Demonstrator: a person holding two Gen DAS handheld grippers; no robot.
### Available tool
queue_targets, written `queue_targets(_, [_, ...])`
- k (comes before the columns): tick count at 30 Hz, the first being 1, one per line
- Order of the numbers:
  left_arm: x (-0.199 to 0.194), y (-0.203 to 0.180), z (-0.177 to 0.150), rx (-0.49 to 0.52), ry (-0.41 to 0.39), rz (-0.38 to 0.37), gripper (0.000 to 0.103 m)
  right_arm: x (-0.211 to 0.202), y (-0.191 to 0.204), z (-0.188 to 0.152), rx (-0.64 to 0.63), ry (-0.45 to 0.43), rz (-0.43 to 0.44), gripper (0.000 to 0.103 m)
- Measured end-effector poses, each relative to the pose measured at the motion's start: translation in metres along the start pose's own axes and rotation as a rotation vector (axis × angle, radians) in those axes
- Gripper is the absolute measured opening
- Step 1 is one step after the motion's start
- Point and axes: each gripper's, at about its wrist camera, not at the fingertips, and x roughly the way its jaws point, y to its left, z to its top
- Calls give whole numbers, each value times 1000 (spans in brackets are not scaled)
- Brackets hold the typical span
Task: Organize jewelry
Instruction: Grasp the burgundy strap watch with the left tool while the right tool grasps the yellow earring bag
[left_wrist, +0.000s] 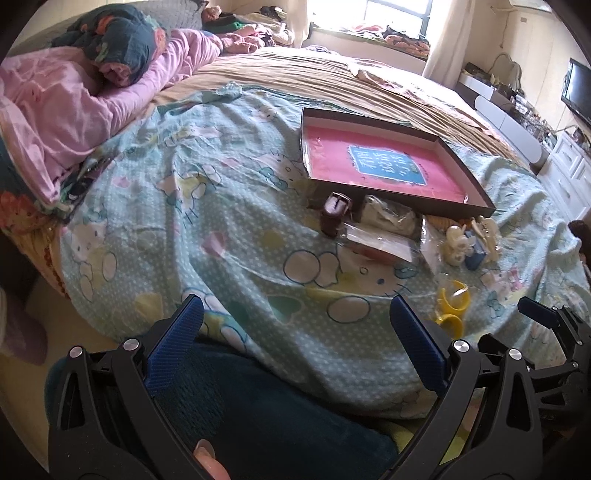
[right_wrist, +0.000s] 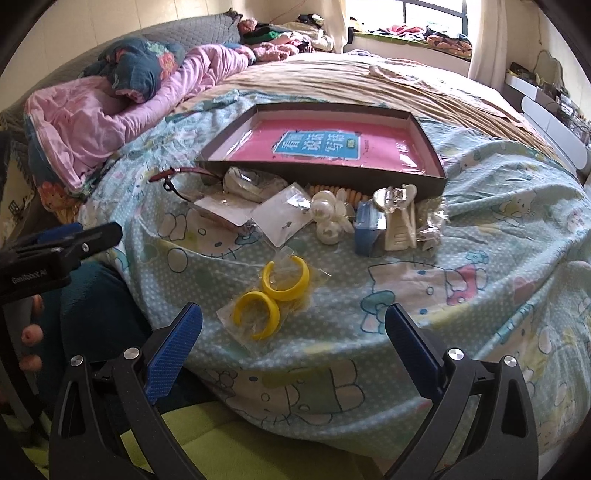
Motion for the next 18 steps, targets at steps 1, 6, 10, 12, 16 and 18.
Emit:
queue_targets(1, [1,0,2,2,-2,3,94,5,1,1,-5,3,6,99])
queue_targets(6, [13,12,14,-26,-7,4,94,32,6,5,-15,53,9,99])
queue_targets(10, [23,20,25,-36,-8,-7,94,47,12,9,-37,54,-16,98])
queue_targets(12, [29,21,32,-33,-8,-4,94,51,15,10,-55,43,-17,92])
queue_targets(16, [40,19,42,-2,-22,8,94,62,17,10,-78,57,-17,73])
queue_targets(18, [47,17,48,5,-5,-25,94,62,15,10,-84,36,-20,60])
